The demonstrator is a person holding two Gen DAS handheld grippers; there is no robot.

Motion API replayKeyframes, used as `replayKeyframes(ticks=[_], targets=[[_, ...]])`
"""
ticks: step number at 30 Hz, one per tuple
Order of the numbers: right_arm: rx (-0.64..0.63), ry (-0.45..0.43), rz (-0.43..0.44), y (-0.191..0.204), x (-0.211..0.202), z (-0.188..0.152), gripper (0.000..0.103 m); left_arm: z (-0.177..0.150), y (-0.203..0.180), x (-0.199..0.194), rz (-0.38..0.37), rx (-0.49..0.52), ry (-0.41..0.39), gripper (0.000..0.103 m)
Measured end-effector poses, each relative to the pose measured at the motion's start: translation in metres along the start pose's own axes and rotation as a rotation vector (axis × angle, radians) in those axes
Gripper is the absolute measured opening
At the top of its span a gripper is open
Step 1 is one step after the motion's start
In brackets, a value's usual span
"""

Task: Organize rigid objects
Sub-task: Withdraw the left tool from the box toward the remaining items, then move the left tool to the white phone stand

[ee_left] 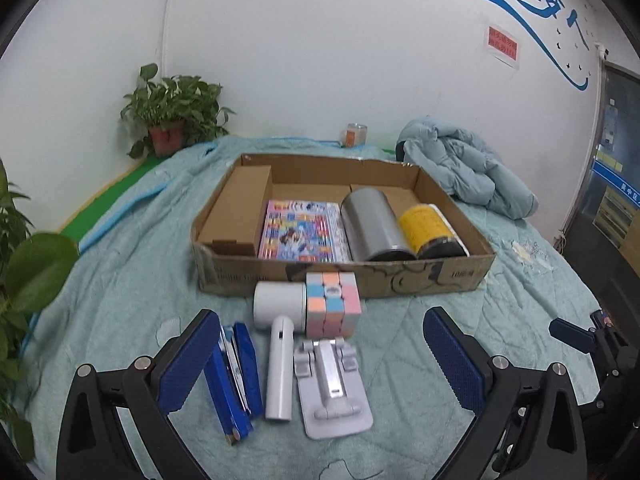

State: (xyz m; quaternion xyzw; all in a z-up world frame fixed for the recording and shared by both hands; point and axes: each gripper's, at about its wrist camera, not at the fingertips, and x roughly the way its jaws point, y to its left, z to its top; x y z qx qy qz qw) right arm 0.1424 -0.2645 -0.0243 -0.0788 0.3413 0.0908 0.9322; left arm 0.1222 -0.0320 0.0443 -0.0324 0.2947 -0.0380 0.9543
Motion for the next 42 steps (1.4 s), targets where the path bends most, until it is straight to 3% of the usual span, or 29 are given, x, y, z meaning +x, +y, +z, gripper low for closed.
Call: replayKeyframes(ticks=[22, 27, 35, 42], targets=[[-0.059, 0.090, 0.035, 0.046, 0.032, -0.011, 0.101, -0.032, 0.034, 0.069, -0.081, -0.092, 0.190, 0.102], [-0.078, 0.116, 0.043, 0.054, 0.043, -0.013, 0.101, -0.039, 0.038, 0.089, -0.126, -0.112, 0.251, 0.102], [-0.092, 0.169, 0.064, 0.063, 0.062, -0.015, 0.101, -0.048, 0.035, 0.120, -0.261, -0.147, 0.379, 0.100], [-0.100, 0.195, 0.078, 0.070, 0.072, -0.016, 0.101, -0.045, 0.028, 0.132, -0.240, -0.138, 0.391, 0.100]])
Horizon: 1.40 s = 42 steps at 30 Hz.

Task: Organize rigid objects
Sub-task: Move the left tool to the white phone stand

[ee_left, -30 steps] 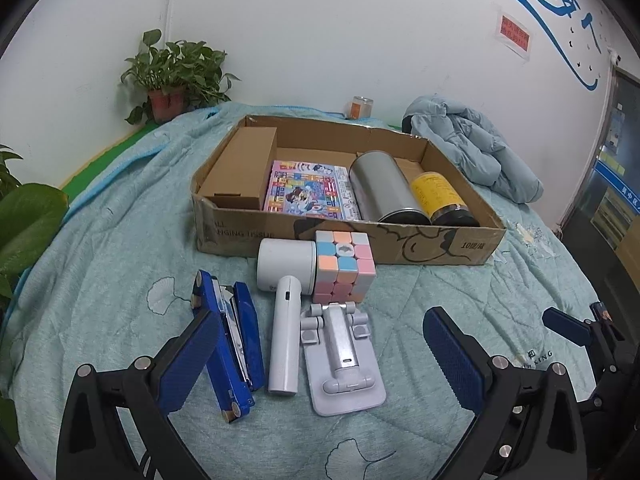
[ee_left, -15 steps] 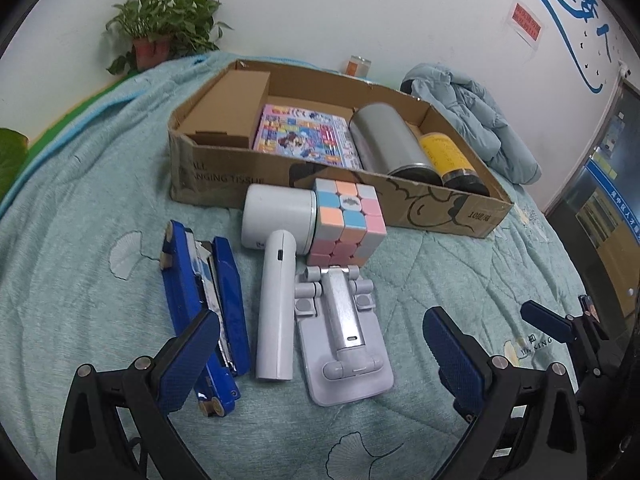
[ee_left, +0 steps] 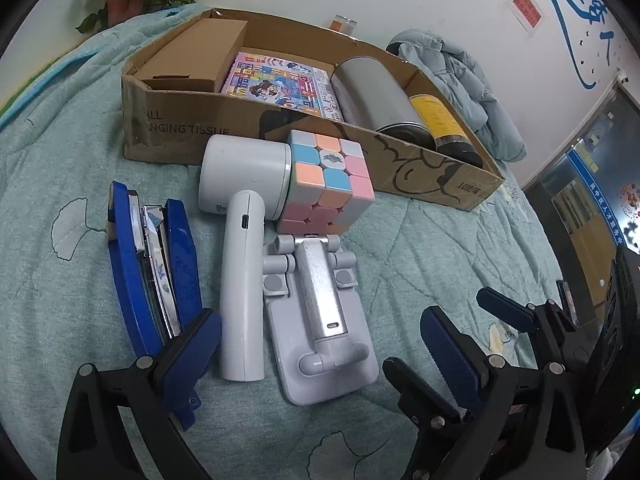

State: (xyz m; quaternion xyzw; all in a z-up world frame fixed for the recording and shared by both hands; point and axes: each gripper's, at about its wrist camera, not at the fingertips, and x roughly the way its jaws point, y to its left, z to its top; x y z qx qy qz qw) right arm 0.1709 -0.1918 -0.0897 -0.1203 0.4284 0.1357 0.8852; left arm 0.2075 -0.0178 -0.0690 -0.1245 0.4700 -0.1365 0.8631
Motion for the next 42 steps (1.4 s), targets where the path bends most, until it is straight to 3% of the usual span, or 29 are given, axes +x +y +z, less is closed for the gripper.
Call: replayKeyframes(ticks=[18, 37, 40, 42], targets=[[-0.008, 0.037, 0.073, 0.006, 0.017, 0.005, 0.101, 0.014, -0.006, 0.017, 0.043, 0.032, 0.052, 0.100], [0.017, 0.012, 0.320, 0.000, 0.016, 0.002, 0.101, 0.013, -0.011, 0.012, -0.118, 0.011, 0.053, 0.100], [0.010, -0.002, 0.365, 0.003, 0.018, 0.007, 0.101, 0.014, -0.006, 0.009, -0.129, -0.011, 0.048, 0.095], [0.000, -0.014, 0.375, 0.006, 0.019, 0.010, 0.101, 0.015, -0.002, 0.007, -0.107, -0.022, 0.048, 0.081]])
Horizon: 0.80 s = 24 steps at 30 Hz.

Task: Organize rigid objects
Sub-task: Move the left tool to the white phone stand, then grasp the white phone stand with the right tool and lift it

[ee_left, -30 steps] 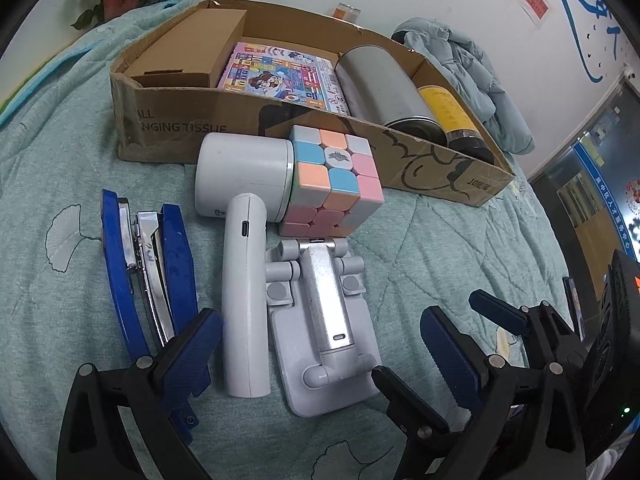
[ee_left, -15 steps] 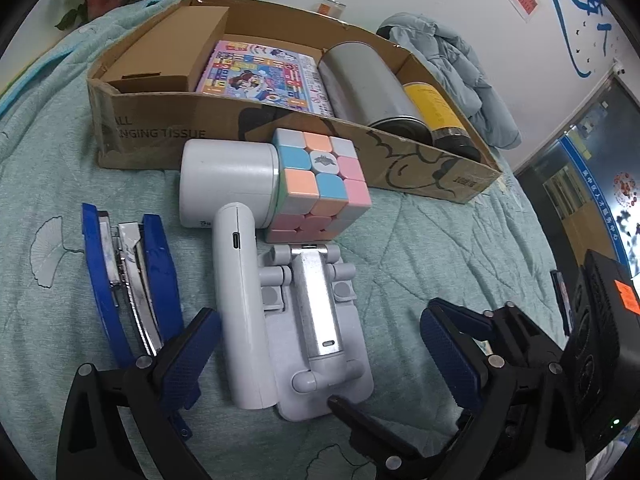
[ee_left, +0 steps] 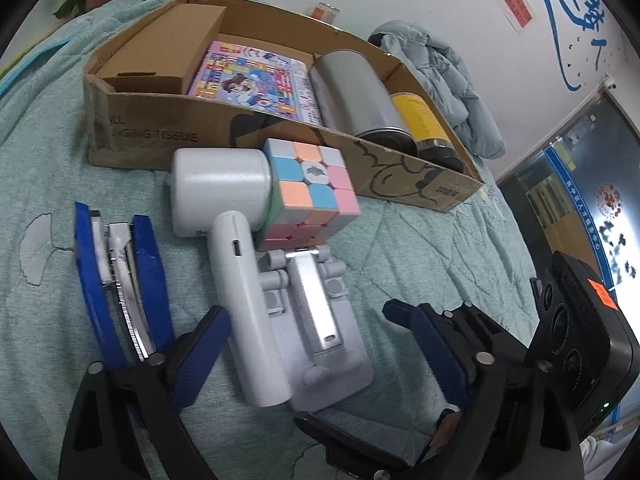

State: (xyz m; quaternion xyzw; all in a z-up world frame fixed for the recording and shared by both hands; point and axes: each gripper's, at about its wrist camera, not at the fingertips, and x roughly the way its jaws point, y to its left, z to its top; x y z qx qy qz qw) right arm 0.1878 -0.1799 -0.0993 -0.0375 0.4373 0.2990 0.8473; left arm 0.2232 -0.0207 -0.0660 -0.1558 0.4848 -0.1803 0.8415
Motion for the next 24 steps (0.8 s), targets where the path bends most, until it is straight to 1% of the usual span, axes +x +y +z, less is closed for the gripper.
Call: replayKeyframes(ticks=[2, 4, 5, 6, 7, 8, 9, 10, 11, 13, 14, 15, 17, 18, 21, 24], targets=[[0.007, 0.003, -0.012, -0.002, 0.004, 0.003, 0.101, 0.001, 0.008, -0.004, 0.016, -0.026, -0.002, 0.075], [0.035, 0.020, -0.020, -0.008, 0.009, 0.005, 0.094, 0.000, 0.016, -0.012, 0.017, -0.059, -0.026, 0.075], [0.054, 0.037, -0.030, -0.013, 0.013, 0.006, 0.089, -0.001, 0.019, -0.017, 0.025, -0.069, -0.046, 0.075], [0.068, 0.051, -0.030, -0.017, 0.016, 0.006, 0.087, -0.001, 0.022, -0.024, 0.037, -0.074, -0.070, 0.075], [0.077, 0.050, -0.021, -0.019, 0.016, 0.006, 0.087, -0.002, 0.024, -0.028, 0.044, -0.077, -0.086, 0.075], [0.070, 0.040, -0.030, -0.019, 0.015, 0.006, 0.085, -0.003, 0.025, -0.032, 0.046, -0.080, -0.096, 0.075], [0.045, 0.041, -0.038, -0.014, 0.017, 0.007, 0.079, -0.004, 0.026, -0.034, 0.044, -0.082, -0.100, 0.075], [0.030, 0.040, -0.038, -0.011, 0.017, 0.008, 0.076, -0.005, 0.026, -0.036, 0.041, -0.083, -0.102, 0.075], [0.017, 0.037, -0.037, -0.007, 0.019, 0.008, 0.067, -0.006, 0.026, -0.037, 0.040, -0.085, -0.104, 0.075], [0.009, 0.029, -0.059, -0.003, 0.019, 0.008, 0.063, -0.008, 0.025, -0.039, 0.042, -0.088, -0.103, 0.075], [0.013, 0.025, -0.068, -0.005, 0.019, 0.008, 0.056, -0.010, 0.024, -0.040, 0.039, -0.088, -0.104, 0.075], [0.019, 0.019, -0.064, -0.008, 0.016, 0.007, 0.051, -0.011, 0.022, -0.041, 0.032, -0.088, -0.103, 0.075], [0.032, 0.032, -0.039, -0.017, 0.011, 0.004, 0.048, -0.016, 0.016, -0.041, 0.017, -0.084, -0.096, 0.075], [0.028, 0.027, -0.049, -0.022, 0.006, 0.000, 0.045, -0.017, 0.012, -0.039, 0.005, -0.080, -0.087, 0.075], [0.030, 0.030, -0.075, -0.035, -0.007, -0.010, 0.044, -0.026, -0.001, -0.033, -0.056, -0.055, -0.049, 0.075], [0.051, 0.037, -0.080, -0.048, -0.022, -0.023, 0.044, -0.037, -0.014, -0.025, -0.126, -0.046, 0.000, 0.075]])
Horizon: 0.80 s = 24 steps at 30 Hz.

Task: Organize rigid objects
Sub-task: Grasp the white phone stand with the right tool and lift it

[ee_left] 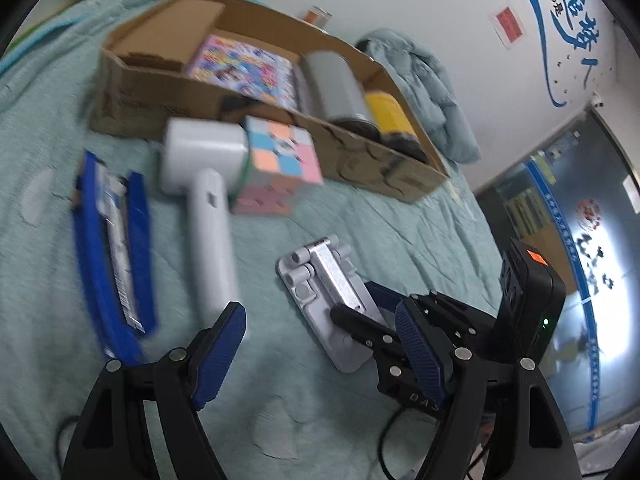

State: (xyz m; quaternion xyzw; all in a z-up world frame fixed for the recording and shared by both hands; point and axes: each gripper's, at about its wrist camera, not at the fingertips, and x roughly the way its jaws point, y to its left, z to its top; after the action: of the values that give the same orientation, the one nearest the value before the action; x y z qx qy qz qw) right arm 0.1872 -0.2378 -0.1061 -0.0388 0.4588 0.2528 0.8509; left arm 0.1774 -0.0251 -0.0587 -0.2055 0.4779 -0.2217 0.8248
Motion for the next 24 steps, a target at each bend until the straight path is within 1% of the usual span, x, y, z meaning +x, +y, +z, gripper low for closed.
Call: replayKeyframes(ticks=[3, 6, 8, 10, 11, 12, 14, 15, 17, 18, 19, 22, 23, 24], targets=[[-0.023, 0.013, 0.007, -0.007, -0.012, -0.014, 0.045, -0.013, -0.011, 0.016, -0.068, 0.003, 0.062, 0.075], [-0.053, 0.026, 0.043, -0.005, -0.025, -0.034, 0.045, -0.027, -0.020, 0.036, -0.122, -0.013, 0.132, 0.075], [-0.046, 0.020, 0.075, 0.000, -0.030, -0.045, 0.047, -0.036, -0.025, 0.050, -0.125, -0.015, 0.177, 0.075], [-0.050, 0.007, 0.074, 0.002, -0.034, -0.052, 0.049, -0.041, -0.024, 0.055, -0.122, -0.026, 0.188, 0.074], [-0.050, 0.003, 0.078, 0.005, -0.035, -0.052, 0.057, -0.042, -0.024, 0.054, -0.128, -0.034, 0.175, 0.073], [-0.055, 0.005, 0.080, 0.008, -0.034, -0.055, 0.068, -0.042, -0.024, 0.054, -0.128, -0.040, 0.175, 0.072], [-0.075, 0.005, 0.059, 0.016, -0.030, -0.059, 0.074, -0.044, -0.023, 0.053, -0.125, -0.033, 0.172, 0.072], [-0.098, -0.003, 0.031, 0.023, -0.029, -0.061, 0.077, -0.045, -0.024, 0.053, -0.121, -0.026, 0.171, 0.072], [-0.142, -0.014, -0.048, 0.036, -0.023, -0.061, 0.075, -0.046, -0.027, 0.052, -0.111, -0.014, 0.168, 0.072], [-0.142, -0.026, -0.093, 0.039, -0.021, -0.060, 0.066, -0.046, -0.027, 0.053, -0.111, -0.013, 0.167, 0.071], [-0.121, -0.026, -0.102, 0.038, -0.019, -0.058, 0.066, -0.045, -0.027, 0.053, -0.111, -0.015, 0.165, 0.071], [-0.073, -0.016, -0.093, 0.037, -0.016, -0.051, 0.066, -0.042, -0.021, 0.051, -0.113, -0.026, 0.160, 0.066], [-0.053, -0.013, -0.085, 0.036, -0.016, -0.049, 0.066, -0.041, -0.019, 0.050, -0.112, -0.026, 0.158, 0.062], [-0.006, -0.009, -0.053, 0.032, -0.016, -0.046, 0.065, -0.041, -0.018, 0.050, -0.105, -0.021, 0.156, 0.056]])
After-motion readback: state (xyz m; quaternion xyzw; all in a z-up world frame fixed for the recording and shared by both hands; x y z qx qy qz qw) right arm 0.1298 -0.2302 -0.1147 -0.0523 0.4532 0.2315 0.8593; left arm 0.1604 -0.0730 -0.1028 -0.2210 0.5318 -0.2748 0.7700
